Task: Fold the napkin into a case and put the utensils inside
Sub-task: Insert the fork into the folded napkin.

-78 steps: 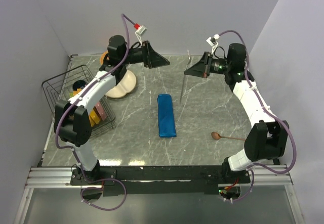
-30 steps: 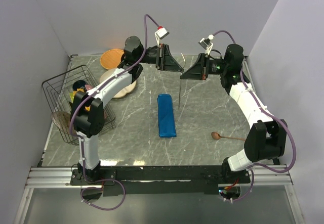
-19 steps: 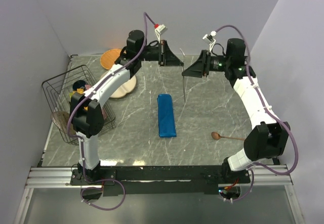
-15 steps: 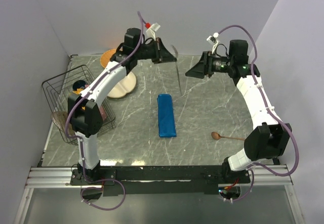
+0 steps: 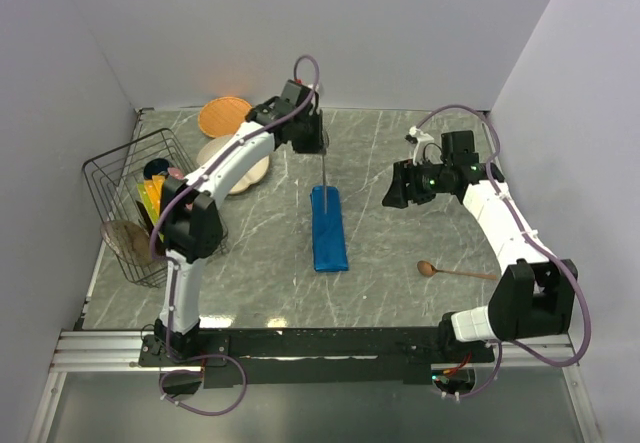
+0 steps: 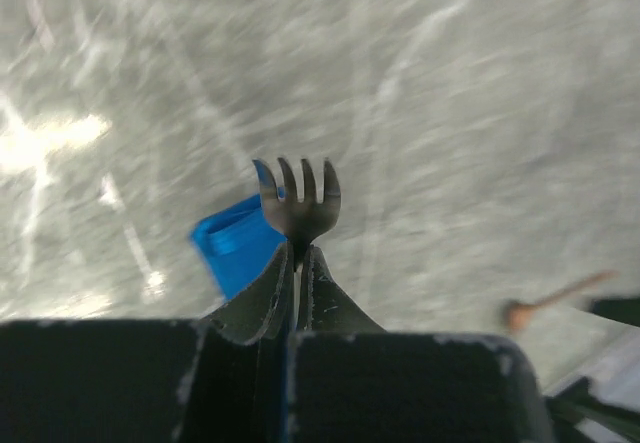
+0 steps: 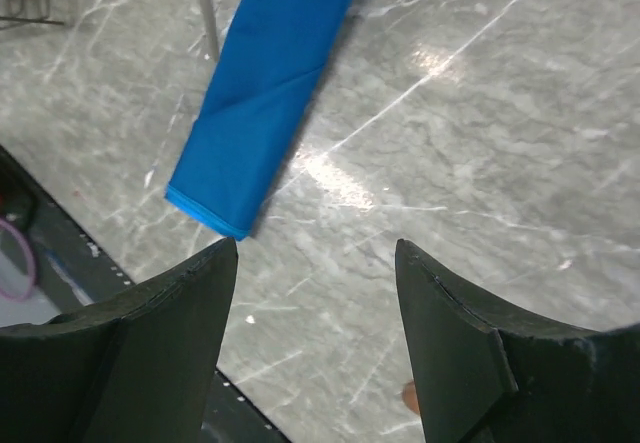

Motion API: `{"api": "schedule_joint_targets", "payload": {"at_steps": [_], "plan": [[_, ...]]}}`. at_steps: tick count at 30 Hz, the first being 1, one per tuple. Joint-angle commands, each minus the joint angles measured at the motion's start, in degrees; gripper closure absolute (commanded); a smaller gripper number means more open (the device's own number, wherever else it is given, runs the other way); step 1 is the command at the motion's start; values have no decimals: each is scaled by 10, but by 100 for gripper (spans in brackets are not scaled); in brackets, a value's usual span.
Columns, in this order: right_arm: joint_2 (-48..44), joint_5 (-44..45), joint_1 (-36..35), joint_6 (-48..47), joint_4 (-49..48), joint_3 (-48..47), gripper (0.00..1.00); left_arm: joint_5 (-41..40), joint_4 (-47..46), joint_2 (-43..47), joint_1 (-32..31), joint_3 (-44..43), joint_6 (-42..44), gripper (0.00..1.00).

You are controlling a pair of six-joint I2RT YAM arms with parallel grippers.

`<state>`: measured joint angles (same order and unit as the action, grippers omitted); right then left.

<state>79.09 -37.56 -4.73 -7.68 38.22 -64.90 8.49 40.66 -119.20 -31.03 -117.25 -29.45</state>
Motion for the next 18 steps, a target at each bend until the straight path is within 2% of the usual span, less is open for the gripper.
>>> {"api": "schedule_joint_targets", "payload": {"at_steps": [1, 12, 18], "plan": [[-33, 28, -4, -30, -17, 4, 28, -44, 56, -32, 0, -36, 40, 99], [-41, 33, -4, -44, -1, 4, 29, -15, 62, -69, -1, -38, 25, 99], [-37, 30, -4, -48, 8, -5, 29, 27, 62, -77, 3, -32, 5, 99]]}}
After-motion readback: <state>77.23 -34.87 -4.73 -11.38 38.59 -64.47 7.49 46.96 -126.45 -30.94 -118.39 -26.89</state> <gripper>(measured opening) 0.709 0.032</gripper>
